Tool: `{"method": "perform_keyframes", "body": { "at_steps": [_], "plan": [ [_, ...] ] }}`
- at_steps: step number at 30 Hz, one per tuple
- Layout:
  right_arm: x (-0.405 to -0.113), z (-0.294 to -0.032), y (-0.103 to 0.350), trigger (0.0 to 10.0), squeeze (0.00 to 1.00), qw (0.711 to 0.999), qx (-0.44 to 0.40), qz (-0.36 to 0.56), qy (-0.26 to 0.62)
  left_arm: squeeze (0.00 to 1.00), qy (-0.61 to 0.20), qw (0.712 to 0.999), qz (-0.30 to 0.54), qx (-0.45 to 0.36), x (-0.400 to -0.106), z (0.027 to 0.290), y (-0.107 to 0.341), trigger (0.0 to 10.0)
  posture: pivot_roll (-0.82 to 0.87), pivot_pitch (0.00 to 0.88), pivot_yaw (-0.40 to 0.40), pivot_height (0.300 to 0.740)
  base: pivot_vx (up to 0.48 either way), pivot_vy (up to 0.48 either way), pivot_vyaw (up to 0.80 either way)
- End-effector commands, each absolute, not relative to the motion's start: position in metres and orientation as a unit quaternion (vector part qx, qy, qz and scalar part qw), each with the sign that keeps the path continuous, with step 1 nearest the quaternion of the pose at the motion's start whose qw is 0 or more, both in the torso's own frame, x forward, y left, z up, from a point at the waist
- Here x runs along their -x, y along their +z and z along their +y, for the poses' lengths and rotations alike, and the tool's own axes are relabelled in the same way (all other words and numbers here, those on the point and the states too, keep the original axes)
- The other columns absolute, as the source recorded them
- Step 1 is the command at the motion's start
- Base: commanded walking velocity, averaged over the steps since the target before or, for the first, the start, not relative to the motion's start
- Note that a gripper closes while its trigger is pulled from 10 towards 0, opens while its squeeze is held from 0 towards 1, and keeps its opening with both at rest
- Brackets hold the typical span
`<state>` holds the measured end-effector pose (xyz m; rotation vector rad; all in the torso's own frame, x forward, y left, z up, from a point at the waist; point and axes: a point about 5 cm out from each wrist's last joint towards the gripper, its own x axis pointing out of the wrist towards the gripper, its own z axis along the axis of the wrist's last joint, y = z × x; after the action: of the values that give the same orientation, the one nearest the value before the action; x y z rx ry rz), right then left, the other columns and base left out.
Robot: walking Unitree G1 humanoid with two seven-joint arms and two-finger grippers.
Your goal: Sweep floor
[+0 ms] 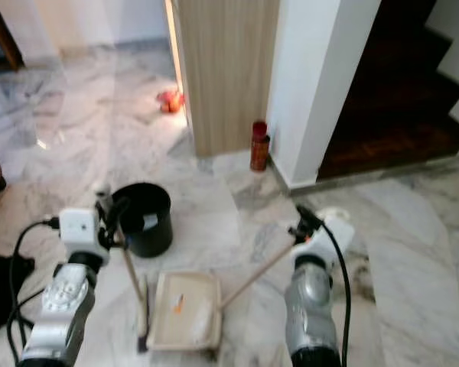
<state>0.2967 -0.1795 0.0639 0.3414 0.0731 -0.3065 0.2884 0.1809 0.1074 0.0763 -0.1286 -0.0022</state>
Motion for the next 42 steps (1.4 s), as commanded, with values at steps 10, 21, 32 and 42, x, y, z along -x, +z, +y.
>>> {"method": "perform_keyframes", "body": {
  "at_steps": [10,21,32,42],
  "plan": [
    [-0.3018,-0.173,0.0752,10.0,0.0,0.977,-0.165,0.013,-0.135,0.0,0.008,0.996,-0.08,-0.037,-0.2874,0.1839,0.1146,10.0,0.11,0.065,-0.018,0.74,0.0,0.314,0.0],
    [-0.3017,-0.172,0.0754,10.0,0.0,0.977,-0.165,0.014,-0.132,0.0,0.009,0.996,-0.08,-0.035,-0.2872,0.1841,0.1144,10.0,0.11,0.072,-0.02,0.74,0.0,0.313,0.23],
    [-0.3021,-0.1719,0.0755,10.0,0.0,0.977,-0.169,0.014,-0.13,0.0,0.01,0.996,-0.079,-0.035,-0.2872,0.1843,0.1149,10.0,0.11,0.072,-0.02,0.74,0.0,0.312,0.0],
    [-0.304,-0.1691,0.0774,10.0,0.0,0.978,-0.171,0.013,-0.116,0.0,0.006,0.996,-0.079,-0.041,-0.287,0.1836,0.1141,10.0,0.11,0.068,-0.021,0.74,0.0,0.238,0.0]
  ]
}}
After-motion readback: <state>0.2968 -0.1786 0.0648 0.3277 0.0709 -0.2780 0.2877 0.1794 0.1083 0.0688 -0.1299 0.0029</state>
